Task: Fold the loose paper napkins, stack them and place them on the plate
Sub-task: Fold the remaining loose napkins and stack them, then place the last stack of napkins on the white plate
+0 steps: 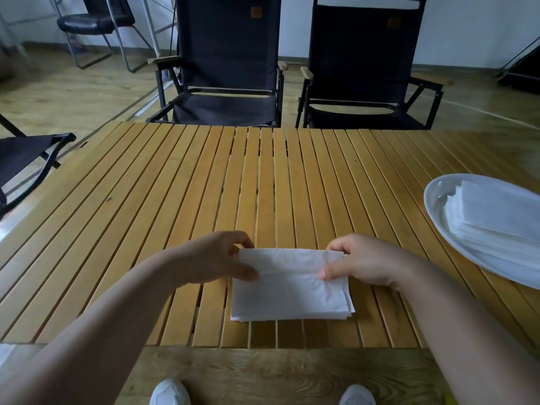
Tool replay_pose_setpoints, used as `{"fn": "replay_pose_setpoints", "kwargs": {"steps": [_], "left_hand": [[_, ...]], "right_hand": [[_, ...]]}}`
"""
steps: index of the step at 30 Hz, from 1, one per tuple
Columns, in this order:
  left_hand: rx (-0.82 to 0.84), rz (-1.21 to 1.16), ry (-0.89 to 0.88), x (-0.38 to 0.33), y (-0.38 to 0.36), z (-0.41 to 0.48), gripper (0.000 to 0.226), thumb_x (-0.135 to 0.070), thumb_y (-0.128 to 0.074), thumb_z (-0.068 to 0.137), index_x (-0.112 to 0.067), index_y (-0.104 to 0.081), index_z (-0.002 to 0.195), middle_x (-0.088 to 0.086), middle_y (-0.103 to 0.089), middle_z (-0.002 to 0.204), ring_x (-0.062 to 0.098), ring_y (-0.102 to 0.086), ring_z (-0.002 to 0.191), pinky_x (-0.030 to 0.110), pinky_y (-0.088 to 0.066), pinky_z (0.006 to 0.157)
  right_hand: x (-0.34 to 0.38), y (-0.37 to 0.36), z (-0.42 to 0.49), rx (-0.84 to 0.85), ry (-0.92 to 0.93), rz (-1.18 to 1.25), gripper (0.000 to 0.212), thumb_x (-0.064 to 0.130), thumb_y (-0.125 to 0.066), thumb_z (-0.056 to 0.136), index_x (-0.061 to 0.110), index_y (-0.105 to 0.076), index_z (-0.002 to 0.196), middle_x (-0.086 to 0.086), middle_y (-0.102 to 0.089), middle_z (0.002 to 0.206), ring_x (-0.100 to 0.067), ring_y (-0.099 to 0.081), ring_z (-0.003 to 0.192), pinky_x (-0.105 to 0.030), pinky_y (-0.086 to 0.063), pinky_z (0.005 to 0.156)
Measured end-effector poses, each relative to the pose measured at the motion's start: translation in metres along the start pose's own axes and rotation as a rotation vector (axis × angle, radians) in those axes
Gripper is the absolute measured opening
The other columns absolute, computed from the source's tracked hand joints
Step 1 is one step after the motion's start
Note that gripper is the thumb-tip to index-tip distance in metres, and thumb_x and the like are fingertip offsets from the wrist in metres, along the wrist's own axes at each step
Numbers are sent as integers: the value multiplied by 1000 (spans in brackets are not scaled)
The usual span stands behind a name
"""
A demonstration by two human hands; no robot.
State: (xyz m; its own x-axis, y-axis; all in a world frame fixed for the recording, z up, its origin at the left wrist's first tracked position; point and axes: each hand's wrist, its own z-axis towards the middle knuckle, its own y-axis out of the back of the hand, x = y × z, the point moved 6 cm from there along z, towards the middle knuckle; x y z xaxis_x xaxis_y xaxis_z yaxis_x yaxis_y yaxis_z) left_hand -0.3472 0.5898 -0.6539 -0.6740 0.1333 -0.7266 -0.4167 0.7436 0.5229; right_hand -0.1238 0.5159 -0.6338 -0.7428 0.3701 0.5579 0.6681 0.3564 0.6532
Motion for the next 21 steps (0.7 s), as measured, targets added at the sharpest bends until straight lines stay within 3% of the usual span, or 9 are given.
{"fn": "replay_pose_setpoints", "kwargs": {"steps": [3, 6, 8, 11, 14, 21], "left_hand": [[-48, -39, -10, 2, 4, 2, 34, -21, -79, 81, -20, -61, 110, 3, -68, 106, 20, -67, 97, 38, -60, 86], [-110, -76, -3, 2, 7, 3, 16, -22, -76, 84, -20, -67, 97, -1, -71, 96, 16, -68, 90, 27, -58, 75], [-146, -138, 13, 1, 8, 3, 14, -23, -75, 85, -19, -68, 97, 0, -71, 96, 17, -68, 90, 27, -57, 75], [-173, -276, 28, -2, 8, -1, 20, -20, -72, 87, -13, -67, 105, 8, -69, 106, 25, -67, 100, 42, -58, 91], [-167, -454, 39, -5, 5, -5, 33, -19, -69, 89, -10, -62, 120, 12, -64, 117, 28, -63, 110, 46, -55, 96], [-315, -690, 31, -16, -6, -19, 54, -34, -64, 92, -19, -47, 141, 8, -56, 123, 28, -59, 110, 46, -57, 90]], "right_hand": [[-6, 0, 2, -20, -4, 33, 24, 38, -81, 78, 25, -71, 95, 4, -74, 96, -17, -70, 91, -45, -56, 90], [-9, 2, 2, -44, -1, 62, 23, 38, -81, 79, 25, -70, 95, 4, -73, 98, -17, -69, 92, -41, -56, 87], [-11, 3, 1, -76, 4, 114, 24, 36, -81, 79, 24, -70, 97, 4, -74, 98, -17, -70, 92, -43, -57, 88], [-14, 3, -2, -154, 13, 230, 25, 37, -78, 82, 24, -68, 101, 5, -74, 99, -15, -70, 92, -40, -57, 85], [-16, 2, -8, -237, 28, 351, 26, 37, -74, 86, 25, -66, 108, 7, -73, 103, -13, -69, 94, -35, -55, 80], [-17, -13, -17, -387, -58, 660, 29, 43, -59, 97, 26, -60, 119, 3, -72, 103, -16, -71, 91, -37, -61, 77]]}}
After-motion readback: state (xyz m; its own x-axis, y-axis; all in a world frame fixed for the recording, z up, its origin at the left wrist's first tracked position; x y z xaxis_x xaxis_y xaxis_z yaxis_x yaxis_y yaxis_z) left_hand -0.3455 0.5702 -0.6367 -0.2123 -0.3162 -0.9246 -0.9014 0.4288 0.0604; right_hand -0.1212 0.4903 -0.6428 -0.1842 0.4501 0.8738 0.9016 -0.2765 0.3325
